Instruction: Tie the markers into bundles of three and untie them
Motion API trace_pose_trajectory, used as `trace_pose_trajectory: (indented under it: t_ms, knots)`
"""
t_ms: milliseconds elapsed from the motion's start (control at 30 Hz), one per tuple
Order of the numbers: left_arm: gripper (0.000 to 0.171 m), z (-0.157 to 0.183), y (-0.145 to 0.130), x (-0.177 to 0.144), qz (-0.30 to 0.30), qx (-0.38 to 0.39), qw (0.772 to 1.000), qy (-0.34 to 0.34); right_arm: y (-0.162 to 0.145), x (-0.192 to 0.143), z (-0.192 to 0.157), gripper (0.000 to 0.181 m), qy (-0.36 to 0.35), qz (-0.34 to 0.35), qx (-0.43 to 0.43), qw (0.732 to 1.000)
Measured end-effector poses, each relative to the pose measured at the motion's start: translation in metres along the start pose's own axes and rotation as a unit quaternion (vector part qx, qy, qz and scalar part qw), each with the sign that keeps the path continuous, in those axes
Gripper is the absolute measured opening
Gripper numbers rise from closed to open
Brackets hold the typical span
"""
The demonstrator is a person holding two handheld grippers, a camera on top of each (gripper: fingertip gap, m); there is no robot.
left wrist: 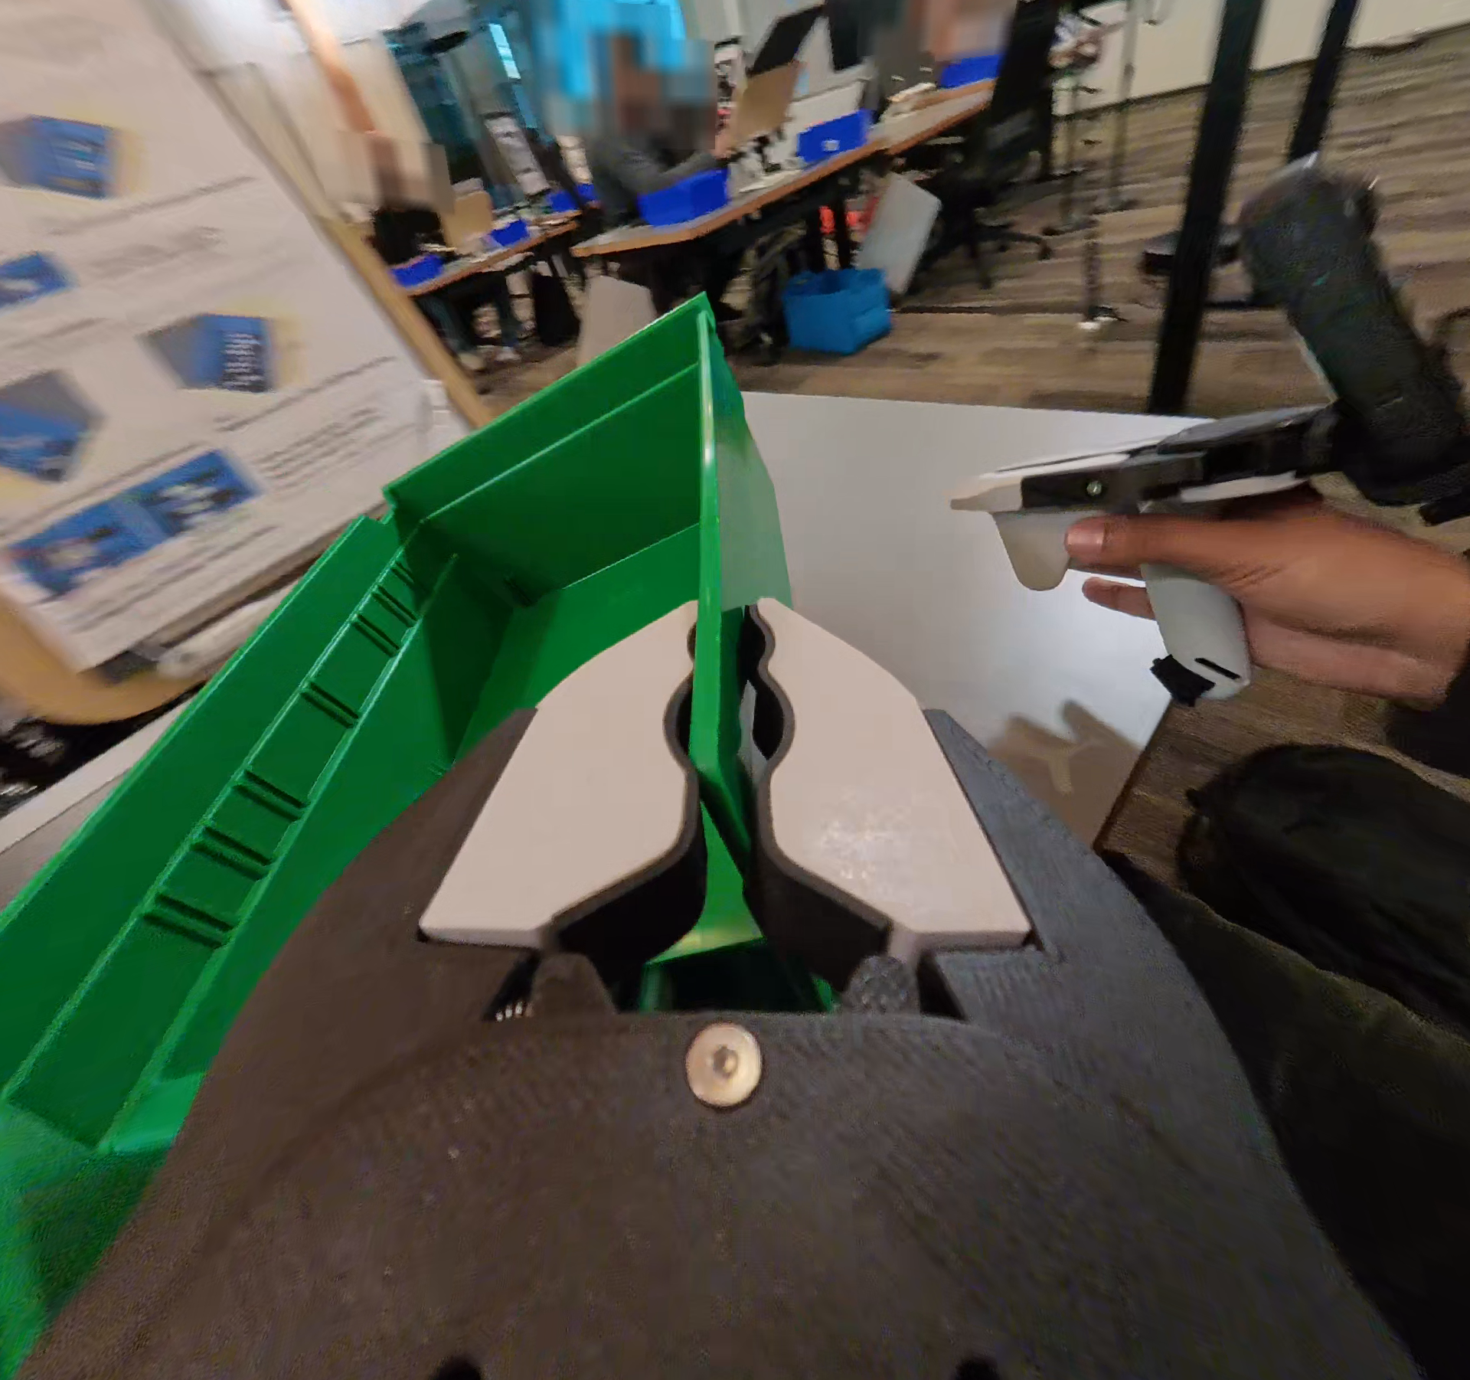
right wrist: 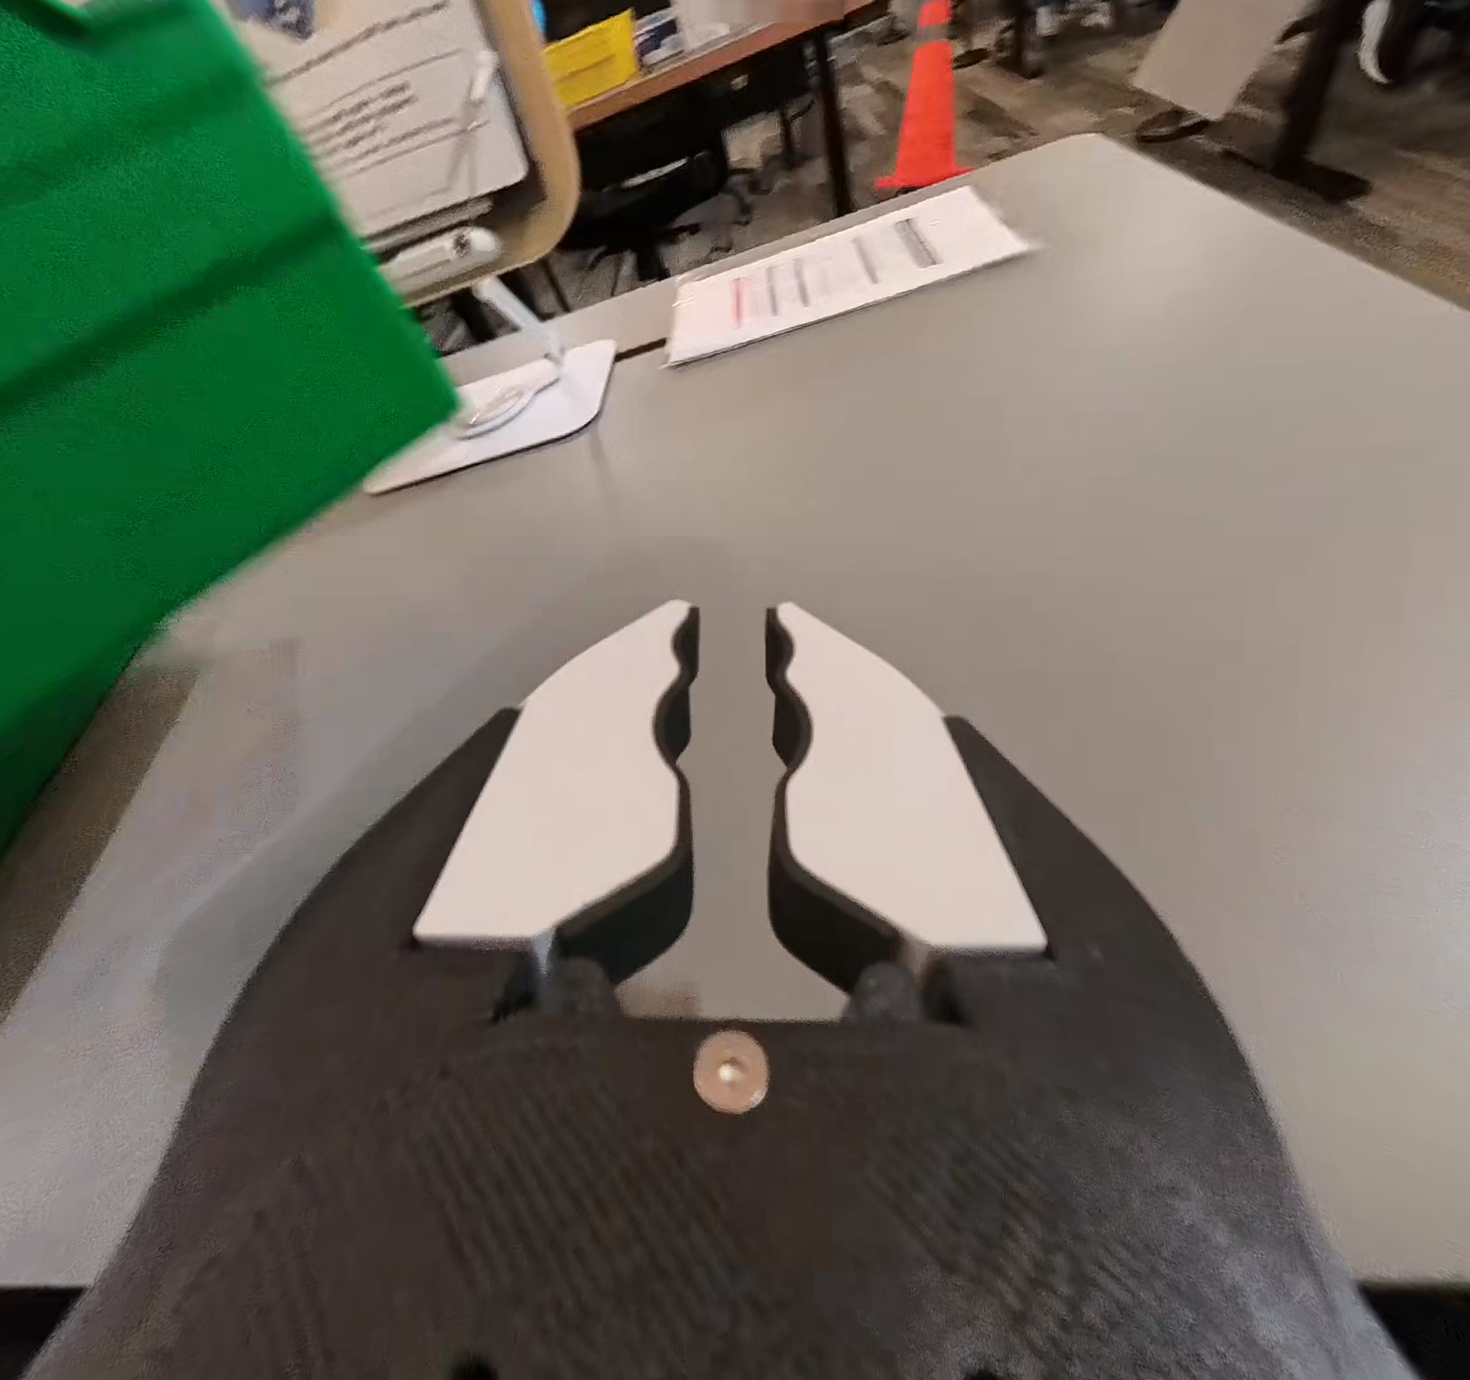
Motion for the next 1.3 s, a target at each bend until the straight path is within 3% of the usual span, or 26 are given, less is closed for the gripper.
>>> trace_pose_trajectory:
  t_ms: [100,200,333,533,667,800,900,1000,1033,1133,1200,1300]
  knots:
    - [0.004,0.032,-0.014,0.05,-0.001,0.0,0.998,-0.055,-0.007,-0.028,0.012,0.017,-0.027,0.009,0.006,1.0]
    - [0.004,0.054,-0.028,0.077,-0.012,0.003,0.995,-0.095,-0.015,-0.055,0.018,0.021,-0.069,0.017,-0.014,0.997]
    - [0.004,0.075,-0.043,0.092,-0.009,0.052,0.993,-0.109,-0.021,-0.08,0.023,0.025,-0.115,0.036,0.014,0.993]
    - [0.006,0.087,-0.071,0.117,-0.01,0.115,0.989,-0.092,-0.039,-0.108,0.005,0.033,-0.108,0.018,-0.008,0.994]
    - [0.007,0.09,-0.085,0.127,-0.032,0.1,0.989,-0.104,-0.055,-0.113,-0.019,0.045,-0.082,-0.006,-0.001,0.997]
    - [0.014,0.091,-0.088,0.119,-0.005,0.144,0.986,-0.087,-0.07,-0.102,-0.046,0.056,-0.026,-0.044,-0.006,0.999]
    - [0.039,0.091,-0.083,0.102,0.025,0.171,0.983,-0.065,-0.077,-0.091,-0.06,0.063,-0.007,-0.069,-0.068,0.995]
    - [0.054,0.086,-0.083,0.089,0.007,0.151,0.988,-0.041,-0.076,-0.087,-0.071,0.066,0.001,-0.057,-0.102,0.993]
    - [0.063,0.082,-0.082,0.086,-0.002,0.138,0.99,-0.028,-0.073,-0.087,-0.076,0.071,0.011,-0.046,-0.099,0.994]
    - [0.066,0.066,-0.082,0.071,-0.013,0.093,0.996,-0.008,-0.073,-0.089,-0.09,0.086,0.05,-0.012,-0.071,0.996]
    - [0.083,0.053,-0.085,0.061,-0.027,0.077,0.997,0.006,-0.076,-0.085,-0.098,0.089,0.063,-0.01,-0.054,0.996]
    - [0.083,0.034,-0.092,0.046,-0.053,0.064,0.996,0.043,-0.076,-0.073,-0.104,0.092,0.054,-0.006,-0.07,0.996]
Point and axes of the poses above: each gripper's, where its closed fingertips meet, x out along the fingers, y out of its top, z = x × y across the jaws, the point moved 9 cm from there along -x, back along the fingers, and after that the axes turned 8 degrees about x, right-handed, at the moved point
